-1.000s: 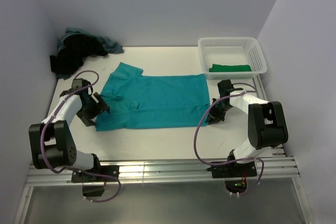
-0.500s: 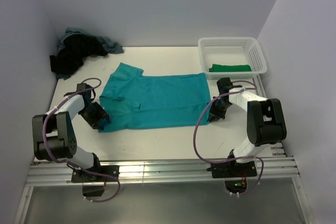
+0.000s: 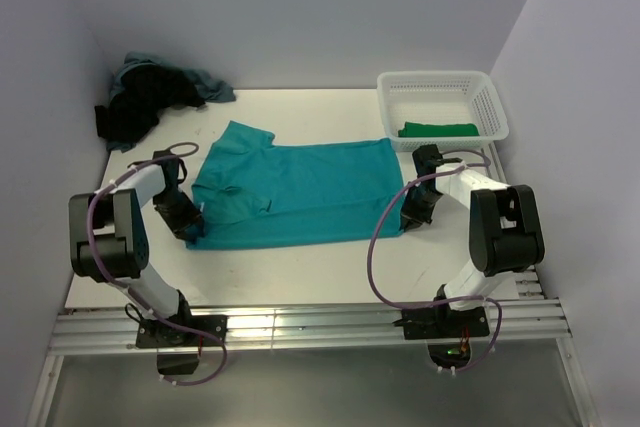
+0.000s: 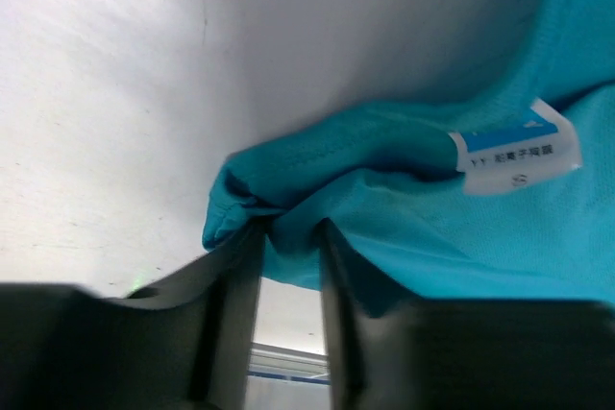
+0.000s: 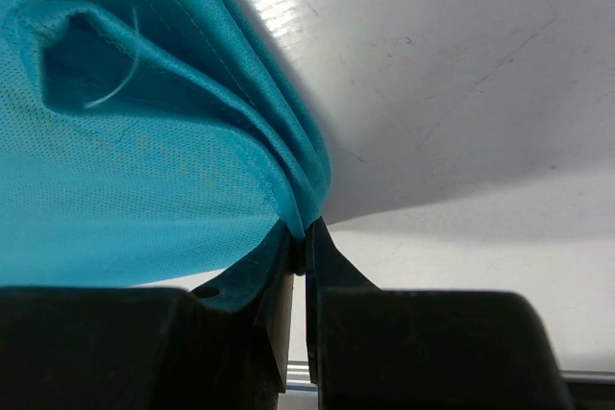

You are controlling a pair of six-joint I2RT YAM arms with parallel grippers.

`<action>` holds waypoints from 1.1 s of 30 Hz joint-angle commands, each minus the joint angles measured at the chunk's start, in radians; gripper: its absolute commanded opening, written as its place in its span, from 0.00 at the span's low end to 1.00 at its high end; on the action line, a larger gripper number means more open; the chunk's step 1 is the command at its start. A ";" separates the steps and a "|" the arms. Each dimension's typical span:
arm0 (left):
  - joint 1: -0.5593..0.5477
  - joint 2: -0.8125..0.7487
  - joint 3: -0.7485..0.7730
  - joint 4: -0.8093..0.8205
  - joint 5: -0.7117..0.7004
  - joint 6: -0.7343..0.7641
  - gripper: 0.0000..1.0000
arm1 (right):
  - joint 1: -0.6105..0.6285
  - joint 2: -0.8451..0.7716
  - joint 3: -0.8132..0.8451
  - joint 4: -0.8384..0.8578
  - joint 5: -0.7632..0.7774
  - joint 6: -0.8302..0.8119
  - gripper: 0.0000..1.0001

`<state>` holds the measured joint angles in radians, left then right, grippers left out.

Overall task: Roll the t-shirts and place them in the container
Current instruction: Fold the tshirt

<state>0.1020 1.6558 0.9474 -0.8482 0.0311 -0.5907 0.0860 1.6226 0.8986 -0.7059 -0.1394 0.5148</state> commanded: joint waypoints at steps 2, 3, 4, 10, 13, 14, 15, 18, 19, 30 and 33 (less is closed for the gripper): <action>0.001 0.012 0.057 -0.057 -0.030 0.060 0.53 | -0.008 0.010 0.036 -0.041 0.037 -0.025 0.00; 0.001 0.003 0.065 -0.069 -0.022 0.058 0.75 | -0.006 0.010 0.039 -0.046 0.032 -0.025 0.00; 0.001 -0.010 0.077 -0.093 -0.019 0.057 0.83 | -0.006 0.010 0.037 -0.047 0.023 -0.025 0.00; 0.004 -0.113 0.168 -0.134 -0.026 0.034 0.92 | 0.023 0.002 0.014 -0.064 -0.020 -0.015 0.00; 0.015 -0.131 0.212 -0.124 -0.025 0.011 0.92 | 0.061 -0.019 -0.016 -0.084 -0.031 0.004 0.00; 0.018 -0.126 0.224 -0.115 -0.025 0.008 0.92 | 0.073 -0.029 -0.036 -0.089 -0.031 0.016 0.00; 0.021 -0.123 0.225 -0.104 -0.055 0.009 0.92 | 0.084 -0.039 -0.046 -0.101 -0.029 0.022 0.00; 0.031 -0.087 0.218 -0.069 -0.048 0.019 0.93 | 0.118 -0.087 -0.085 -0.122 -0.028 0.039 0.02; 0.031 -0.076 0.218 -0.058 -0.051 0.026 0.93 | 0.121 -0.108 -0.093 -0.127 -0.028 0.040 0.07; 0.071 0.056 0.341 0.067 0.045 0.111 0.91 | 0.106 -0.147 0.138 -0.221 0.084 0.013 0.61; 0.071 0.102 0.392 0.090 0.067 0.127 0.90 | 0.103 -0.089 0.224 -0.170 0.113 -0.002 0.59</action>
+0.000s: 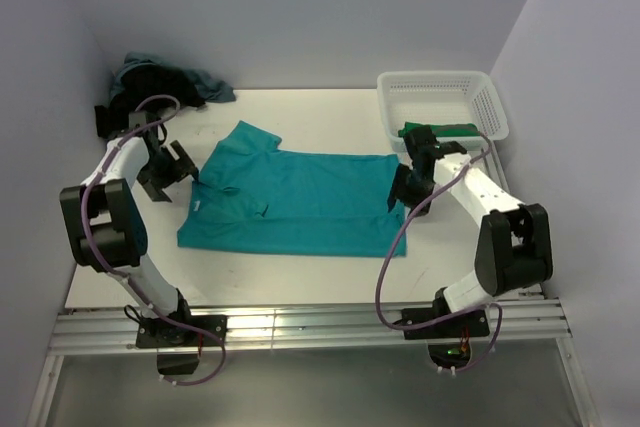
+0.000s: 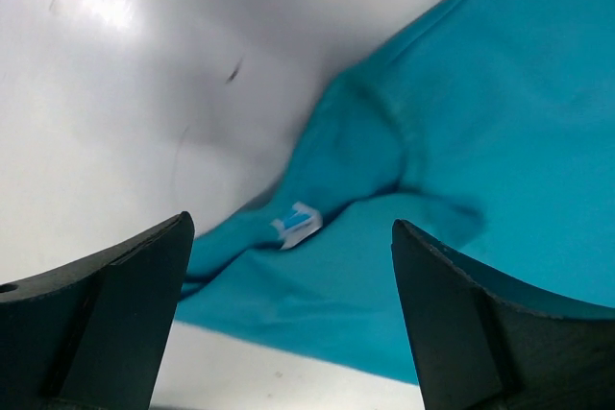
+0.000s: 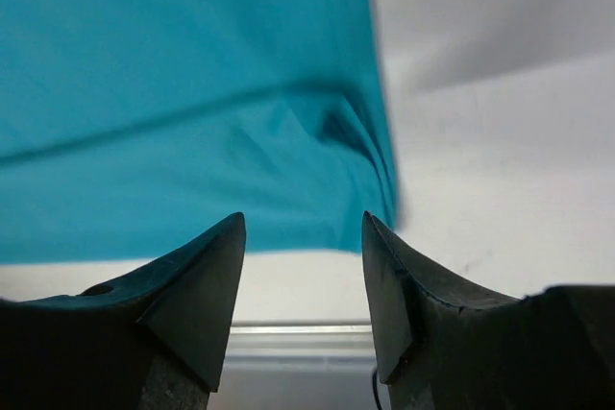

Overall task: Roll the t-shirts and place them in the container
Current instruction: Fold the tshirt

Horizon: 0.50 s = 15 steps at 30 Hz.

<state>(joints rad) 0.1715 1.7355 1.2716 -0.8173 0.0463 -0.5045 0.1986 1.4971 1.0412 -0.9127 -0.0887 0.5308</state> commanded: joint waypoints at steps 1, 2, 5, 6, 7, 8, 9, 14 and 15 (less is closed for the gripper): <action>0.000 0.050 0.081 0.075 0.056 0.046 0.90 | -0.010 0.057 0.097 0.053 0.070 -0.020 0.59; 0.002 0.067 0.113 0.078 0.059 0.046 0.89 | -0.011 0.081 0.130 0.067 0.073 -0.023 0.58; 0.003 0.139 0.190 0.075 0.060 0.043 0.88 | -0.018 0.207 0.206 0.121 0.084 -0.032 0.56; 0.002 0.156 0.204 0.078 0.055 0.041 0.88 | -0.018 0.231 0.226 0.129 0.087 -0.034 0.55; 0.000 0.186 0.218 0.082 0.061 0.040 0.88 | -0.018 0.256 0.265 0.129 0.111 -0.037 0.54; 0.000 0.202 0.245 0.087 0.064 0.040 0.87 | -0.021 0.302 0.285 0.132 0.119 -0.041 0.54; 0.002 0.232 0.258 0.089 0.069 0.038 0.87 | -0.022 0.322 0.302 0.135 0.125 -0.041 0.54; 0.000 0.306 0.321 0.084 0.084 0.037 0.83 | -0.025 0.431 0.387 0.117 0.179 -0.046 0.51; -0.001 0.318 0.319 0.093 0.092 0.035 0.83 | -0.024 0.439 0.387 0.118 0.181 -0.046 0.51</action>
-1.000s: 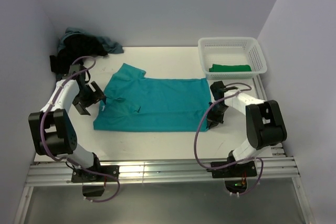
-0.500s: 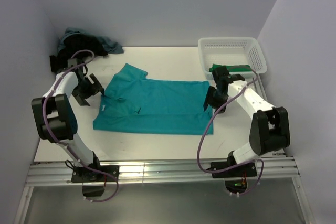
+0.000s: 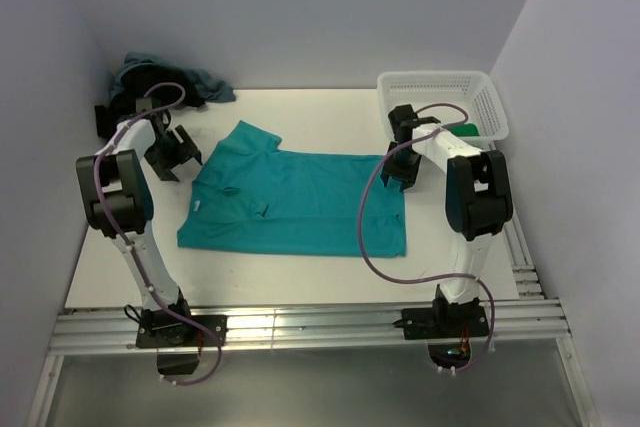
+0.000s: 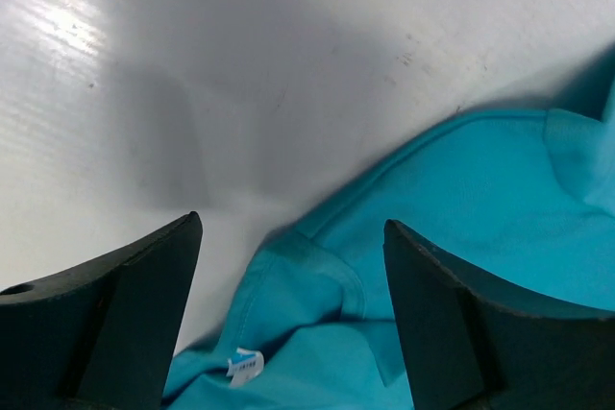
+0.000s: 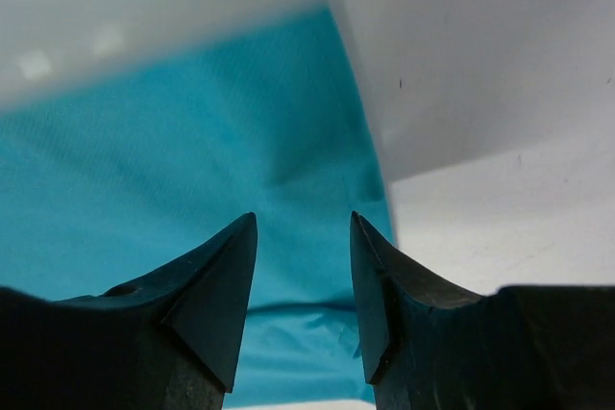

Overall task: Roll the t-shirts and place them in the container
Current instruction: Fold the tshirt

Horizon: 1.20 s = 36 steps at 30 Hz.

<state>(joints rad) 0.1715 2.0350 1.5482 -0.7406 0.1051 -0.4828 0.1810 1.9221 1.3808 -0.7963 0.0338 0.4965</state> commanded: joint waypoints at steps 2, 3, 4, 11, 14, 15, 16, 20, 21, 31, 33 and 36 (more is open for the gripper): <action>-0.001 0.030 0.038 0.021 0.045 0.013 0.81 | -0.008 0.024 0.037 0.012 0.055 -0.009 0.50; -0.003 0.034 0.036 0.023 0.048 0.012 0.81 | -0.008 0.028 0.031 0.016 0.055 -0.007 0.50; -0.001 0.042 0.030 0.024 0.050 0.012 0.79 | -0.008 0.029 0.020 0.019 0.055 -0.003 0.49; -0.020 0.034 -0.020 0.043 0.041 -0.003 0.68 | -0.006 0.014 -0.057 0.055 0.049 0.013 0.41; -0.021 0.025 -0.037 0.050 0.030 -0.011 0.55 | 0.000 0.011 -0.080 0.065 0.048 0.017 0.35; -0.020 0.019 -0.042 0.053 0.033 -0.010 0.54 | 0.003 0.011 -0.084 0.065 0.048 0.017 0.35; -0.020 0.014 -0.051 0.053 0.033 -0.011 0.54 | 0.008 0.009 -0.091 0.066 0.051 0.017 0.35; -0.020 -0.025 -0.099 0.099 0.065 -0.014 0.61 | 0.014 0.009 -0.104 0.078 0.044 0.022 0.35; -0.021 -0.033 -0.106 0.106 0.073 -0.013 0.63 | 0.014 0.009 -0.108 0.078 0.043 0.024 0.35; -0.066 -0.016 -0.091 0.053 -0.050 0.035 0.49 | 0.026 0.012 -0.123 0.083 0.055 0.028 0.33; -0.075 -0.013 -0.086 0.047 -0.079 0.029 0.42 | 0.029 -0.001 -0.134 0.095 0.064 0.030 0.33; -0.075 -0.019 -0.082 0.049 -0.094 0.027 0.32 | 0.029 -0.028 -0.135 0.117 0.070 0.027 0.33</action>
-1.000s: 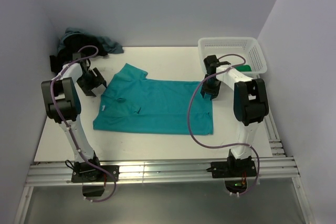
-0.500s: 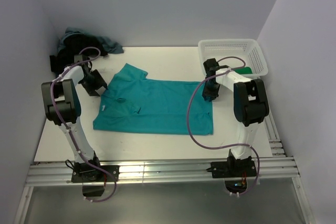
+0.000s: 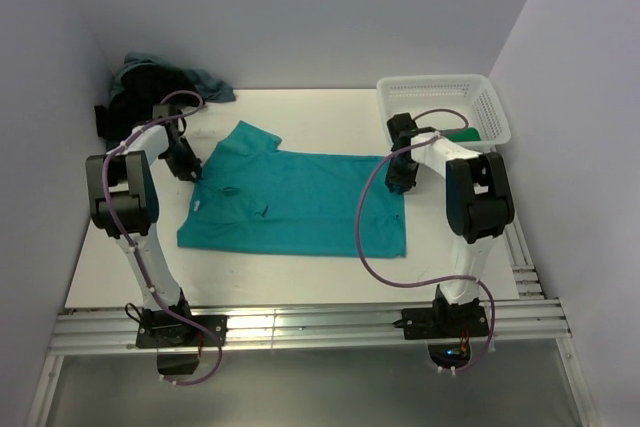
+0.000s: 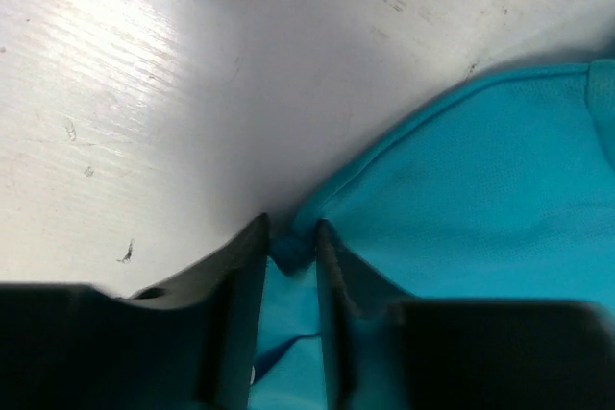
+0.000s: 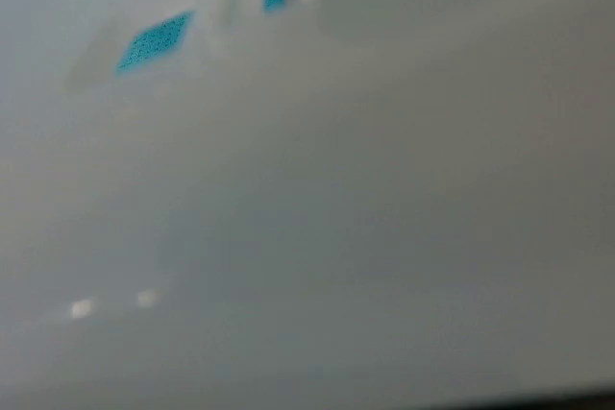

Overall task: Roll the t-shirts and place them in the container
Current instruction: Fold the tshirt

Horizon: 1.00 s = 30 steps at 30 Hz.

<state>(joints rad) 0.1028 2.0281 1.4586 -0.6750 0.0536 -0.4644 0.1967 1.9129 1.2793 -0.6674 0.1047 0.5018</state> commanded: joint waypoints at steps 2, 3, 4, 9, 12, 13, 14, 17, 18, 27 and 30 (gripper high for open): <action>-0.008 -0.019 0.014 -0.017 -0.047 0.007 0.20 | 0.014 -0.032 -0.025 -0.002 0.006 0.009 0.37; -0.006 -0.022 0.016 -0.018 -0.049 0.010 0.16 | 0.014 -0.037 -0.014 0.003 0.010 0.006 0.38; -0.008 -0.020 0.022 -0.021 -0.049 0.012 0.04 | 0.014 -0.044 -0.008 0.011 0.010 -0.008 0.38; -0.008 -0.025 0.028 -0.034 -0.049 0.020 0.00 | 0.017 -0.124 -0.009 0.074 0.015 -0.039 0.40; -0.008 -0.034 0.022 -0.041 -0.092 0.021 0.00 | 0.029 -0.169 -0.032 0.100 0.024 -0.060 0.40; -0.006 -0.035 0.019 -0.044 -0.097 0.020 0.00 | 0.032 -0.178 -0.038 0.104 0.029 -0.066 0.40; -0.006 -0.039 0.014 -0.044 -0.098 0.017 0.00 | 0.041 -0.178 -0.041 0.103 0.029 -0.068 0.40; -0.002 -0.052 -0.007 -0.043 -0.107 0.015 0.00 | 0.050 -0.170 -0.055 0.104 0.017 -0.065 0.40; 0.001 -0.058 -0.018 -0.043 -0.109 0.015 0.00 | 0.053 -0.166 -0.061 0.106 0.013 -0.065 0.40; 0.060 -0.126 -0.078 -0.080 -0.153 0.033 0.00 | 0.109 -0.124 0.004 0.098 -0.003 -0.060 0.38; 0.092 -0.161 -0.113 -0.075 -0.152 0.033 0.00 | 0.118 -0.092 0.075 0.081 -0.013 -0.060 0.38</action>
<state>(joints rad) 0.1646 1.9480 1.3724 -0.7303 -0.0647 -0.4522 0.3035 1.7988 1.2644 -0.5919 0.0963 0.4500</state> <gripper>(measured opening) 0.024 0.385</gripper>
